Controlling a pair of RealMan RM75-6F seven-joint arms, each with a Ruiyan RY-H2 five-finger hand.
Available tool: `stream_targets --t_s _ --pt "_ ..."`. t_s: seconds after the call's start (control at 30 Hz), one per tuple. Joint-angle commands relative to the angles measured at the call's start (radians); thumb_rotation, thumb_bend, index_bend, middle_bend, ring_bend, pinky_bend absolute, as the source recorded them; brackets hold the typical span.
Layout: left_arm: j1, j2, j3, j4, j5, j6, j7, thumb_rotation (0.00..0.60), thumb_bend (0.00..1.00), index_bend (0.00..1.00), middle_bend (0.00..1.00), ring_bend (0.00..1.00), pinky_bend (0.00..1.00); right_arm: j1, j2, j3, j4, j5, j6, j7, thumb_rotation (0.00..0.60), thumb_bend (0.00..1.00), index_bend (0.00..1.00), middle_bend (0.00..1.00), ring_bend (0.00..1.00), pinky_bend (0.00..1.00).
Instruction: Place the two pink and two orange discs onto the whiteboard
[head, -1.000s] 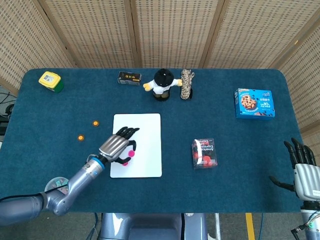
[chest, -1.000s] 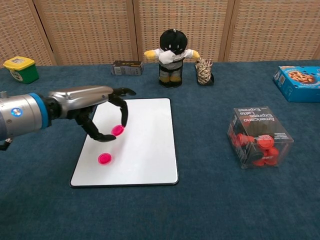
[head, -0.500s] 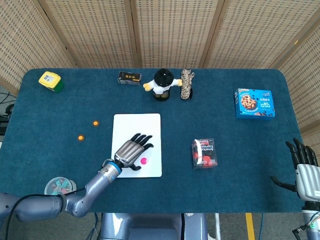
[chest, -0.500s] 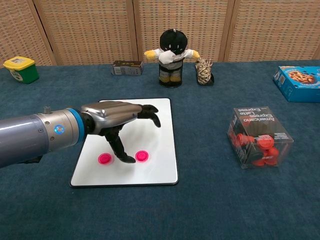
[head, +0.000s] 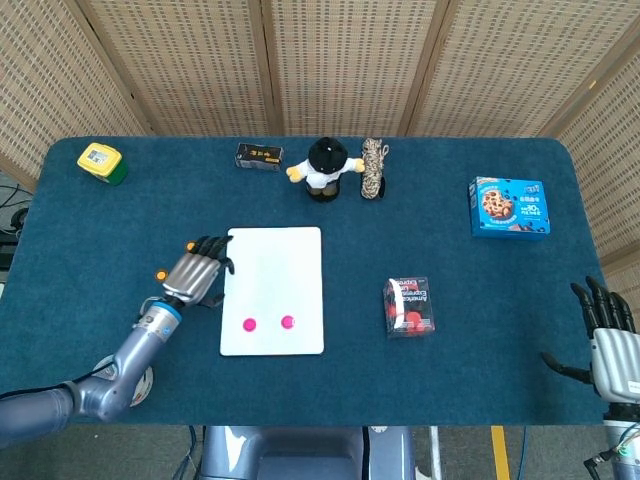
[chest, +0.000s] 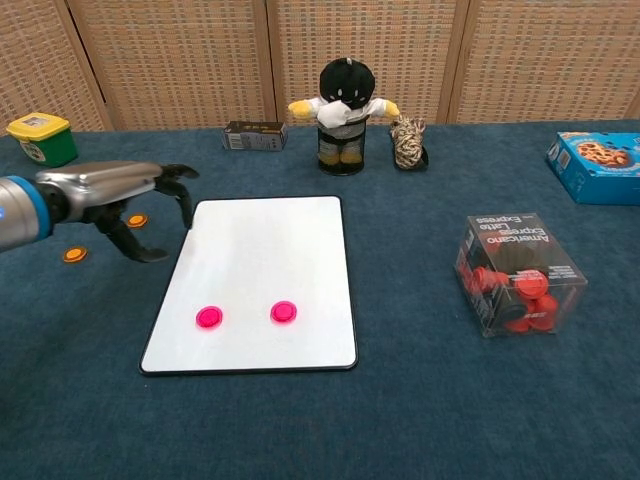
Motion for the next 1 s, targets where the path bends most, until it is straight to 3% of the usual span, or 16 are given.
stream_targets --t_s 0.03,0.27,0.47,1.0 --pt "0.051 0.040 0.033 0.116 0.041 -0.026 -0.112 0.600 0.33 0.38 0.00 0.00 0.00 0.001 0.000 0.000 -0.002 0.000 -0.001 -0.004 0.600 0.00 0.00 0.00 0.00 0.00" --pt "0.089 0.010 0.047 0.307 0.073 -0.086 -0.275 0.600 0.33 0.38 0.00 0.00 0.00 0.003 -0.001 0.001 -0.007 0.003 -0.003 -0.016 0.600 0.00 0.00 0.00 0.00 0.00" --pt "0.097 -0.034 0.046 0.433 0.093 -0.118 -0.337 0.600 0.34 0.39 0.00 0.00 0.00 0.003 -0.002 0.001 -0.008 0.006 -0.004 -0.021 0.600 0.00 0.00 0.00 0.00 0.00" --pt "0.099 -0.104 0.036 0.562 0.163 -0.143 -0.431 0.600 0.34 0.39 0.00 0.00 0.00 0.003 0.000 0.001 -0.009 0.008 -0.007 -0.019 0.600 0.00 0.00 0.00 0.00 0.00"
